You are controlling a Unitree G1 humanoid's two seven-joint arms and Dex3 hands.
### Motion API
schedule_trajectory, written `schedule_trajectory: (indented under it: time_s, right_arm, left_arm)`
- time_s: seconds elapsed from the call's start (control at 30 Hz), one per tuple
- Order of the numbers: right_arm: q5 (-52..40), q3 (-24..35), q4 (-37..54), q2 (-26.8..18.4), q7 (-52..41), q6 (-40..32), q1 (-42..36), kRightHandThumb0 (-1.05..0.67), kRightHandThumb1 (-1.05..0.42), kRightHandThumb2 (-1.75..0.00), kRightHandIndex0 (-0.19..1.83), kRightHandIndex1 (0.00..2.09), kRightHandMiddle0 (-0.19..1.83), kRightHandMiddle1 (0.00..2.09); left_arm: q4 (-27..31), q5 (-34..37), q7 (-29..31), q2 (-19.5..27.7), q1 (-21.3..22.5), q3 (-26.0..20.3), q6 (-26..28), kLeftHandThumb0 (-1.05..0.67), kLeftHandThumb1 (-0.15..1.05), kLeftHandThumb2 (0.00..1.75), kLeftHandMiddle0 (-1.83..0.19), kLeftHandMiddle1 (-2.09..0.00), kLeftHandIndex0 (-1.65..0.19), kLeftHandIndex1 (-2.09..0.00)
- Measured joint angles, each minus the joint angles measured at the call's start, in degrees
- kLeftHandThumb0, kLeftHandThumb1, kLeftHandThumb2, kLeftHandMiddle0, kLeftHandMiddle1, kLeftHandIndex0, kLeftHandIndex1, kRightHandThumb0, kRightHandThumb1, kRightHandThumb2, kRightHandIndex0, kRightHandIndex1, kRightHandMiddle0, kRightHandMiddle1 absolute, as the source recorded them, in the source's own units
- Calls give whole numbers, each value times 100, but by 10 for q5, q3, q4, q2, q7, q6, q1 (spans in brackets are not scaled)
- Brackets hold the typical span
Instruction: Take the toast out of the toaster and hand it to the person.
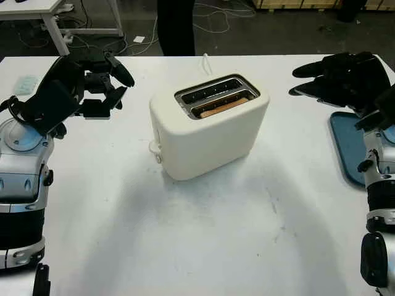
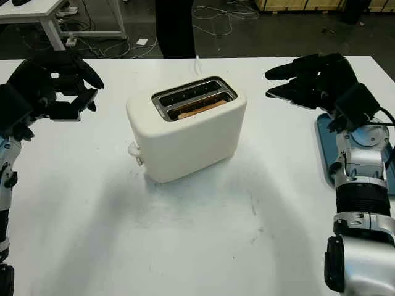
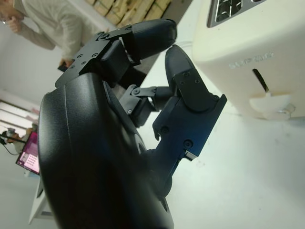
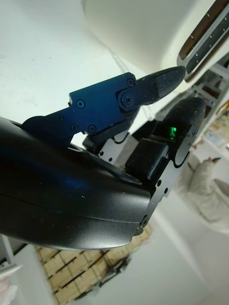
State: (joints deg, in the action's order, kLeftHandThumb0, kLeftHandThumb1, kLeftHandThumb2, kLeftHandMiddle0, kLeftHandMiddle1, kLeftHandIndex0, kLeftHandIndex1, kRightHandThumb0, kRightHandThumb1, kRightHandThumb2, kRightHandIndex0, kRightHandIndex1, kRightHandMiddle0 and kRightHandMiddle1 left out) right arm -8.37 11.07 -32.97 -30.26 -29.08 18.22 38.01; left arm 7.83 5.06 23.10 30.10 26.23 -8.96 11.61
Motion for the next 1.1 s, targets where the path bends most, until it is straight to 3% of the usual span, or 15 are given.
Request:
schedule_trajectory:
  time_s: [0.17, 0.3, 0.5, 0.63, 0.8, 1.1]
  right_arm:
    - [0, 0, 0, 0, 0, 0, 0, -40, -76, 0, 135, 0, 124, 0]
    - [1, 0, -2, 0, 0, 0, 0, -39, -75, 0, 135, 0, 124, 0]
    - [1, 0, -8, 1, 0, 0, 0, -40, -75, 0, 135, 0, 123, 0]
    - [1, 0, -9, 2, 0, 1, 0, -40, -75, 0, 135, 0, 123, 0]
    - [1, -1, -10, 2, 0, 2, 0, -40, -75, 0, 135, 0, 123, 0]
    - [-1, 0, -5, 5, 0, -5, -1, -43, -74, 0, 126, 0, 115, 0]
  left_arm:
    - [-5, 18, 1, -5, 0, -4, 0, -7, 28, 110, -70, -154, -48, -144]
    - [-3, 29, 1, -6, 1, -6, 14, 13, 18, 119, -70, -155, -52, -145]
    - [-3, 30, 13, -6, 2, -7, 7, 18, 8, 122, -76, -154, -60, -142]
    - [-4, 29, 15, -6, 2, -7, -8, 15, 6, 120, -78, -152, -63, -140]
    - [-4, 24, 11, -6, 2, -7, -13, 7, 7, 118, -58, -153, -50, -139]
    - [21, 22, -1, 3, 2, -7, 29, 1, 15, 116, -37, -154, -34, -141]
